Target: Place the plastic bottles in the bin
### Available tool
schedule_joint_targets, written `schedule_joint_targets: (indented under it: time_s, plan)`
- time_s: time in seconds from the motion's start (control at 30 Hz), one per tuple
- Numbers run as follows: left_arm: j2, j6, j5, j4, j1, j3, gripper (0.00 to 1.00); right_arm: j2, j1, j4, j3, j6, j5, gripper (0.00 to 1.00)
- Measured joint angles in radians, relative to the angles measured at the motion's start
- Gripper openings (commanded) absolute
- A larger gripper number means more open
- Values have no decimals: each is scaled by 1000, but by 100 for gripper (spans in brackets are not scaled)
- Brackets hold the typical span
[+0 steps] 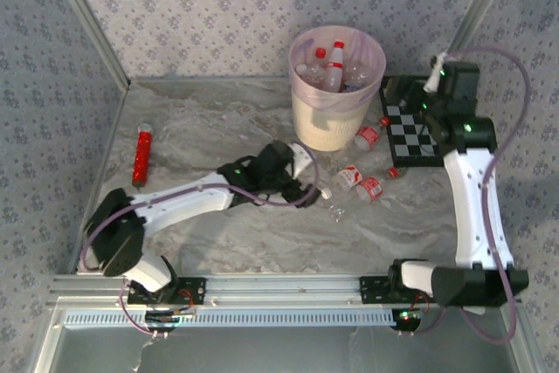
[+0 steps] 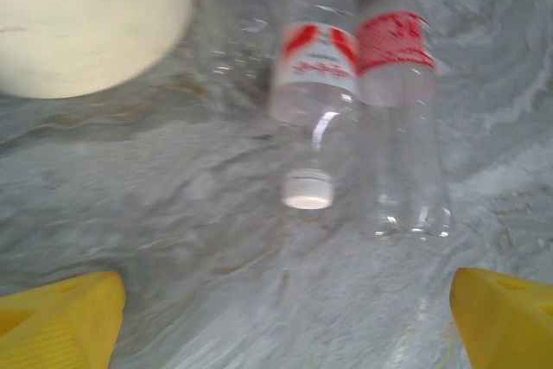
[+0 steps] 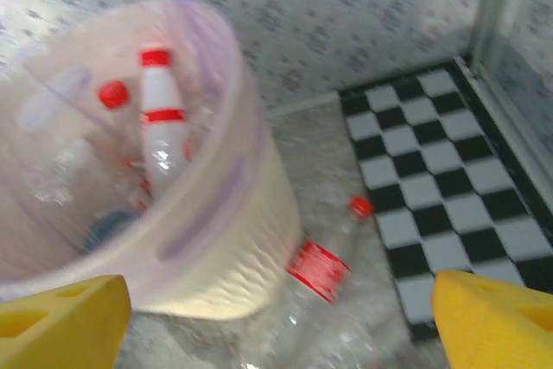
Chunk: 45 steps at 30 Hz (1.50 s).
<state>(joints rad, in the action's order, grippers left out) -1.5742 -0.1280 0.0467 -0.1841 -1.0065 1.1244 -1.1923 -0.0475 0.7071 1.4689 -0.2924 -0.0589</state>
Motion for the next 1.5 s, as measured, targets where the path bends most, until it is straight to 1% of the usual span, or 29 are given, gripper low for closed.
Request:
schedule_joint_targets:
  time_s: [0.07, 0.17, 0.3, 0.43, 0.53, 0.63, 0.77, 1.0, 1.07, 1.2, 1.33, 1.43, 1.5]
  plan:
    - [-82, 10, 4, -4, -46, 53, 91, 82, -59, 1, -102, -35, -40, 96]
    - [-196, 21, 12, -12, -91, 142, 86, 156, -129, 6, -213, -70, -112, 96]
    - [-321, 23, 34, -24, -107, 251, 84, 211, -214, 12, -304, -86, -203, 96]
    - [-422, 23, 39, -52, -115, 344, 84, 251, -307, 24, -360, -86, -290, 96]
    - [-498, 23, 39, -90, -126, 414, 83, 264, -343, 26, -377, -85, -334, 96]
    - [-550, 23, 39, -118, -134, 445, 78, 269, -355, 26, -395, -84, -364, 95]
    - [-575, 27, 37, -150, -137, 453, 70, 269, -360, 24, -422, -81, -388, 95]
    - [-576, 39, 26, -180, -137, 459, 51, 269, -361, 22, -452, -77, -402, 94]
    - [-573, 42, 14, -182, -137, 457, 47, 269, -361, 24, -468, -77, -404, 94]
    - [-524, 42, 4, -170, -132, 401, 45, 270, -368, 38, -483, -77, -426, 95]
    - [-376, 33, 39, -116, -100, 254, 45, 285, -376, 53, -472, -79, -483, 96]
    - [-210, 11, 91, -23, -37, 113, 44, 296, -377, 38, -440, -103, -538, 96]
    - [-100, -3, 125, 50, 12, 24, 43, 309, -361, -22, -441, -158, -587, 96]
